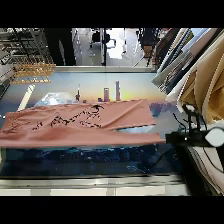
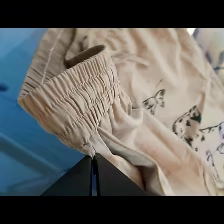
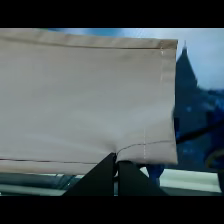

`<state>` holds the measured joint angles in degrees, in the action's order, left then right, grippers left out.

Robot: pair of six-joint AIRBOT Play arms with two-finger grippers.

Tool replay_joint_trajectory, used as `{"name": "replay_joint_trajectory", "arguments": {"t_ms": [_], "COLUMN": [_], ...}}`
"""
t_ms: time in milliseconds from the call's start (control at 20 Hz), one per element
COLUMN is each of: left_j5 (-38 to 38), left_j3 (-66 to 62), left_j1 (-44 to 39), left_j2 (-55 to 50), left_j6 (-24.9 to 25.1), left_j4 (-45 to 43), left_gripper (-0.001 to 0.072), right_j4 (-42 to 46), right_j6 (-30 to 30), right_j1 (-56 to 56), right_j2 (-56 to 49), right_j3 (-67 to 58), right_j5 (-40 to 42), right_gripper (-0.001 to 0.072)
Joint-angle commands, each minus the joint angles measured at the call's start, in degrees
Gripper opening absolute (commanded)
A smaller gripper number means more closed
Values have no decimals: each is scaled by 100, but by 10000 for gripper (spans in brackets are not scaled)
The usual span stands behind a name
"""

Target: Fold the clothes and pants, and hang the long-sleeved shirts on hangers.

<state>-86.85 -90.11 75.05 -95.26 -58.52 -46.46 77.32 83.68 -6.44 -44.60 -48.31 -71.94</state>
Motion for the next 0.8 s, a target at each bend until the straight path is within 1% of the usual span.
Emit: {"name": "replay_joint_trajectory", "arguments": {"t_ms": [0, 50, 150, 250, 300, 400, 450, 500, 550, 600, 650, 700, 750], "left_j5": [-120, -107, -103, 66, 341, 1255, 1646, 1794, 1784, 1670, 1390, 1049, 575], "left_j3": [177, 140, -114, -424, -540, -586, -586, -586, -586, -586, -581, -575, -570], "left_j1": [459, 468, 267, -177, -448, -1049, -1366, -1615, -1818, -1939, -2009, -2033, -2028], "left_j2": [39, 76, 76, 68, 61, 52, 17, -26, -85, -140, -181, -208, -214], "left_j6": [326, 201, -358, -656, -885, -1274, -1346, -1281, -1226, -1161, -1161, -1174, -1213], "left_j4": [-282, -258, 15, 219, 192, 192, 192, 186, 146, 55, -129, -343, -603], "left_gripper": [9, 8, 8, 9, 8, 9, 9, 9, 11, 64, 326, 553, 548], "right_j4": [74, 31, -68, -57, -55, -59, -109, -205, -254, -254, -249, -247, -247], "right_j6": [138, 173, 175, 105, -61, -173, -173, -175, -173, -173, -175, -173, -173], "right_j1": [4, 4, 4, 4, 4, 4, 20, 59, 111, 190, 267, 330, 378], "right_j2": [413, 282, -372, -1543, -2291, -3797, -4459, -5051, -5438, -5650, -5687, -5681, -5665], "right_j3": [490, 334, -136, -883, -1414, -2789, -3532, -4262, -4743, -4968, -4968, -4959, -4962], "right_j5": [509, 949, 1742, 2177, 2332, 2358, 2175, 1768, 1399, 1298, 1370, 1388, 1368], "right_gripper": [9, 9, 9, 9, 9, 9, 9, 11, 11, 11, 11, 11, 11]}}
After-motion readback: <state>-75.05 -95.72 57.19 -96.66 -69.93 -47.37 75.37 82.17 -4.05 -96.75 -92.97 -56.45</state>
